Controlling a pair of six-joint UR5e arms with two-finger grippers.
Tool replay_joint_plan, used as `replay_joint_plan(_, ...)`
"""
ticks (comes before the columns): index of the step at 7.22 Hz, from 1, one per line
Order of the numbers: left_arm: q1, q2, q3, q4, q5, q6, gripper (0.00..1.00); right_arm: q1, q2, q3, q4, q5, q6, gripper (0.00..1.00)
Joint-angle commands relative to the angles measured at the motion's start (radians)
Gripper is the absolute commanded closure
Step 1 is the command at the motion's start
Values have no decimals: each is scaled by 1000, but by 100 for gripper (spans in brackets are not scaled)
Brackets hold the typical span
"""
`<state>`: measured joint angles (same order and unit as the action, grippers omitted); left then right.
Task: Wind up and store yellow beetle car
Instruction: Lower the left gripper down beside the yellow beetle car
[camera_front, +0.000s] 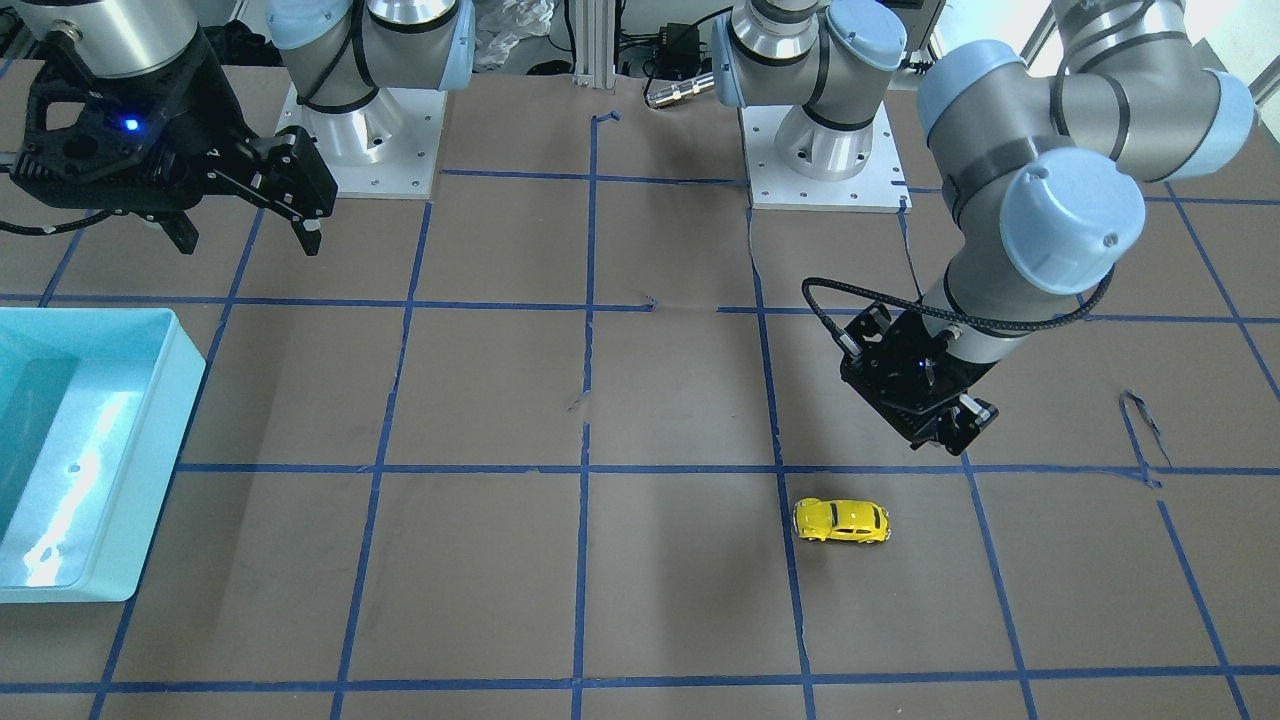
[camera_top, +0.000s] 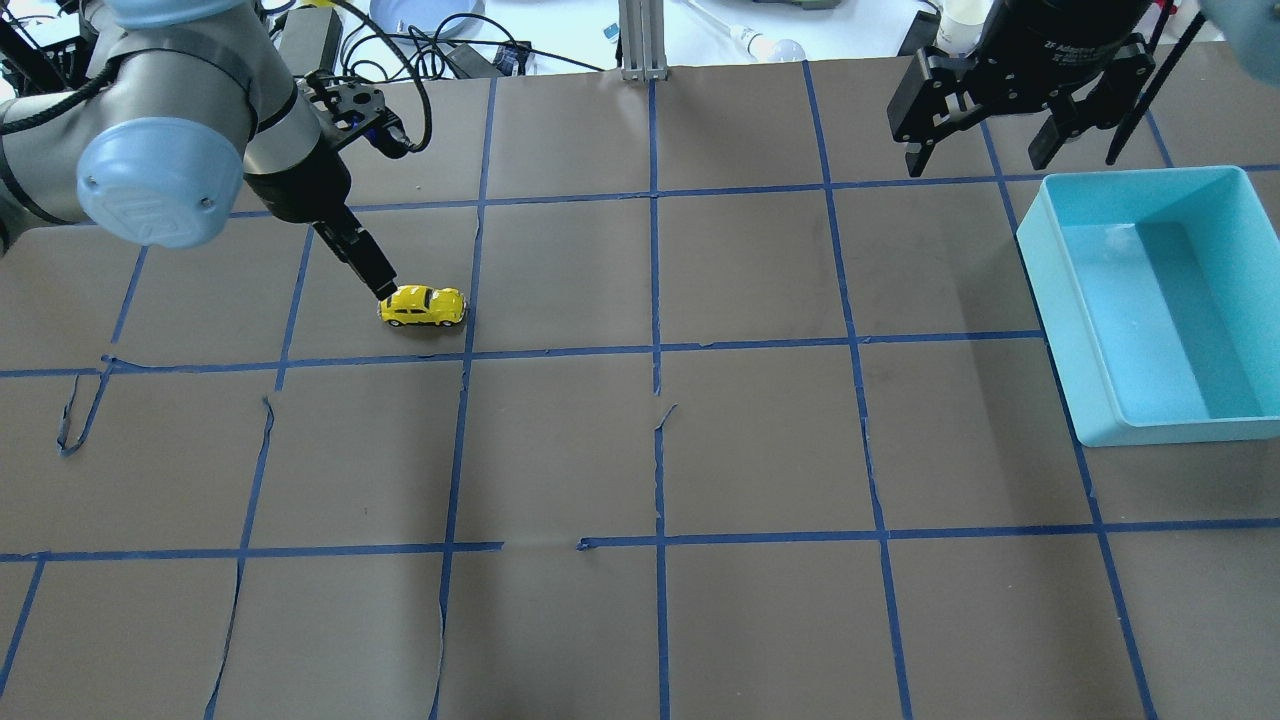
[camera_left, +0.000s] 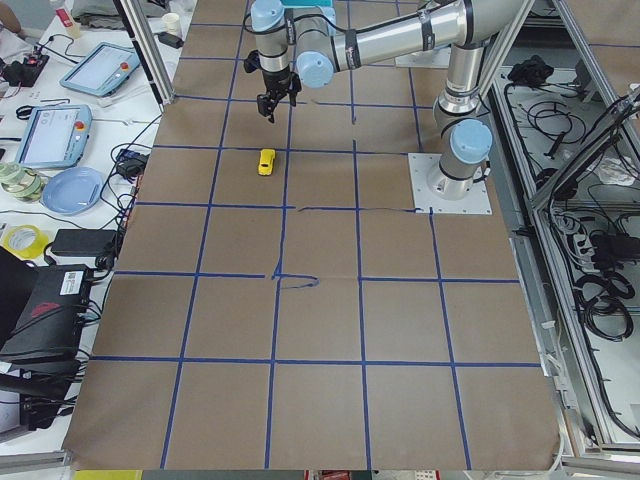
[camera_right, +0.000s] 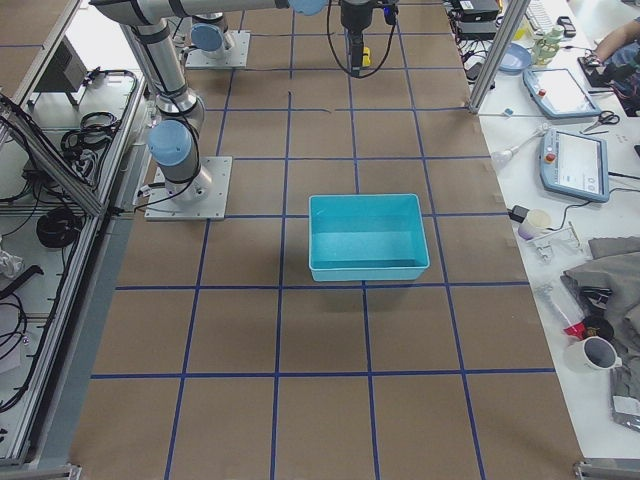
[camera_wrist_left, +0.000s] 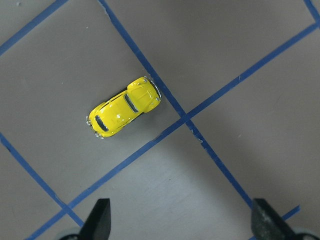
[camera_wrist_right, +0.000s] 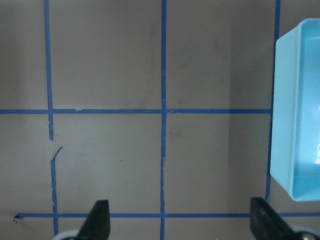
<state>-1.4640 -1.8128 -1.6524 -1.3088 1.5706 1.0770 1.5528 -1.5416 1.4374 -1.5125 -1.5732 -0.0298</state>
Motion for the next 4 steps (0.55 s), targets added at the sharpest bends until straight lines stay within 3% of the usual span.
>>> replay_joint_plan(1, 27, -89, 6, 74, -1, 356, 0, 1, 0, 0, 0, 2, 1, 0)
replay_joint_plan(3, 25, -163, -6, 230, -3, 672, 0, 1, -9, 15, -2, -1, 1, 0)
replay_joint_plan(4, 25, -180, -24, 230, -4, 661, 0, 1, -12, 26, -3, -4, -1, 0)
